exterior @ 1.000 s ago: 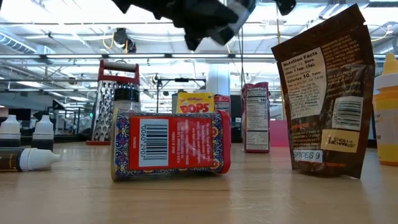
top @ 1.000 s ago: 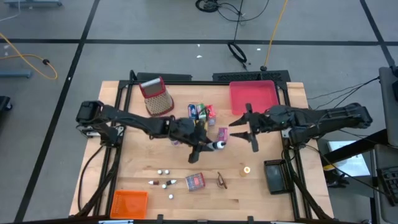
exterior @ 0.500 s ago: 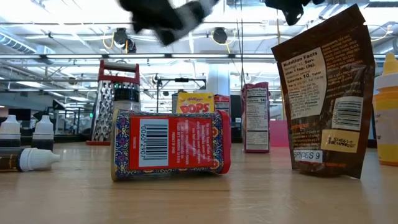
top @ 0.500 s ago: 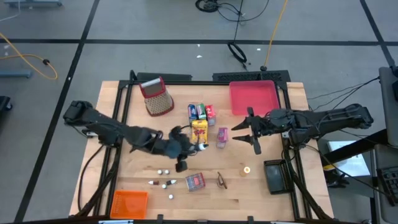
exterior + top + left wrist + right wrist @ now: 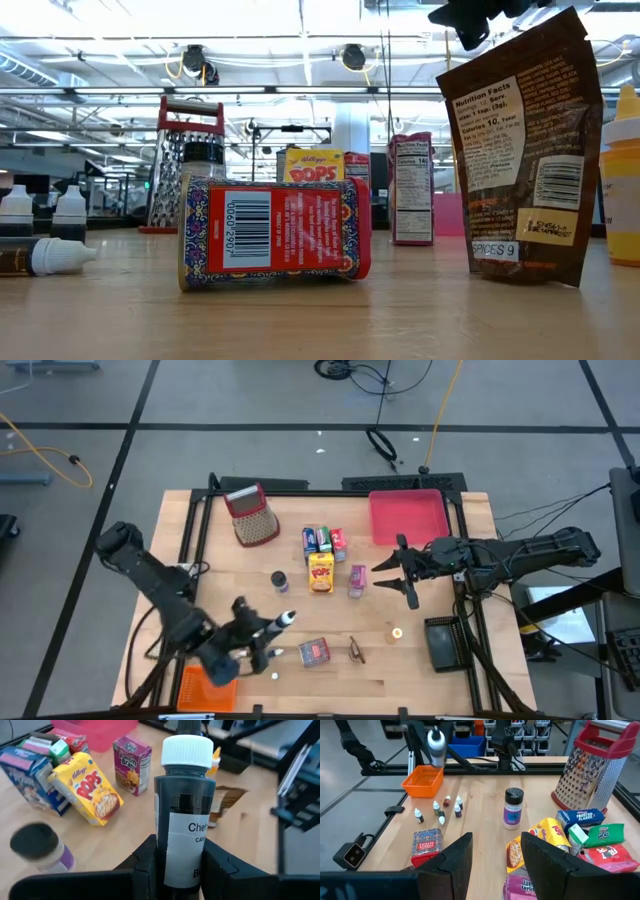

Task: Pick & Place Kitchen Items
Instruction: Put the large black food coloring bottle into the orange bin

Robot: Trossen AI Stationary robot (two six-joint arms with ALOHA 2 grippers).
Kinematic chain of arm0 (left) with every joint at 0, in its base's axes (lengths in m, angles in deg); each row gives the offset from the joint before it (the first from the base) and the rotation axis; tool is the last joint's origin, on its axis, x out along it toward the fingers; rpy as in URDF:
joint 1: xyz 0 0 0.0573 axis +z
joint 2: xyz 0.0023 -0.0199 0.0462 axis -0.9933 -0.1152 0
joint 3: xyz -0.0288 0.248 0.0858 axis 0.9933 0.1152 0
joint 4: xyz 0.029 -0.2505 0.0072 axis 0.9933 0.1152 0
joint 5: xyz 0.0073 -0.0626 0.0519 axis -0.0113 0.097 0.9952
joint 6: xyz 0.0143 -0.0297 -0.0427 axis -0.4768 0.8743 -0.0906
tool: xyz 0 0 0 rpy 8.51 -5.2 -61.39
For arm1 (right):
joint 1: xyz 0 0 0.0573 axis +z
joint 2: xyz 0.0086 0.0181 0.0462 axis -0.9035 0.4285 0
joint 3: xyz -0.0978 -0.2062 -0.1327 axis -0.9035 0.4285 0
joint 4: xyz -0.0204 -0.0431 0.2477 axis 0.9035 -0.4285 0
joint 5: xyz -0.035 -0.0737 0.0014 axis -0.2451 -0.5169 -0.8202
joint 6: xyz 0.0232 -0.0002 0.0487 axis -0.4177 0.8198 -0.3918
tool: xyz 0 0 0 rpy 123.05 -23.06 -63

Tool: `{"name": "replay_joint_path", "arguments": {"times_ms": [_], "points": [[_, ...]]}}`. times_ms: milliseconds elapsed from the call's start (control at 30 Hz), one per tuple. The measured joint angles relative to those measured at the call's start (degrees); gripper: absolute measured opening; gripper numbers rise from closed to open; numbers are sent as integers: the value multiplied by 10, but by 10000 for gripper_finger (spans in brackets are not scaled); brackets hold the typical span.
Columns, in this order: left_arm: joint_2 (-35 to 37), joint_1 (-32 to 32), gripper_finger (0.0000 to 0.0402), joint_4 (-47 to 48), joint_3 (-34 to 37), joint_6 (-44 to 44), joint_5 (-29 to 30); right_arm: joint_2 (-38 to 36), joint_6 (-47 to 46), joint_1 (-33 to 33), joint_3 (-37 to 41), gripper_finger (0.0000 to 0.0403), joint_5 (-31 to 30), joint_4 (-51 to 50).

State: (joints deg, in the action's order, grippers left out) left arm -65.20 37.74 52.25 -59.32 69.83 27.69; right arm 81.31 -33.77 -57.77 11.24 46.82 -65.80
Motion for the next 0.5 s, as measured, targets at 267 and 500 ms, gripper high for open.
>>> {"name": "replay_joint_path", "arguments": {"times_ms": [267, 500], "points": [[-14, -125, 87, 53, 0, 190, 26, 0, 1, 0, 0, 159, 0, -2], [-35, -202, 89, 101, 0, 299, 30, 0, -4, 0, 0, 159, 0, -2]]}}
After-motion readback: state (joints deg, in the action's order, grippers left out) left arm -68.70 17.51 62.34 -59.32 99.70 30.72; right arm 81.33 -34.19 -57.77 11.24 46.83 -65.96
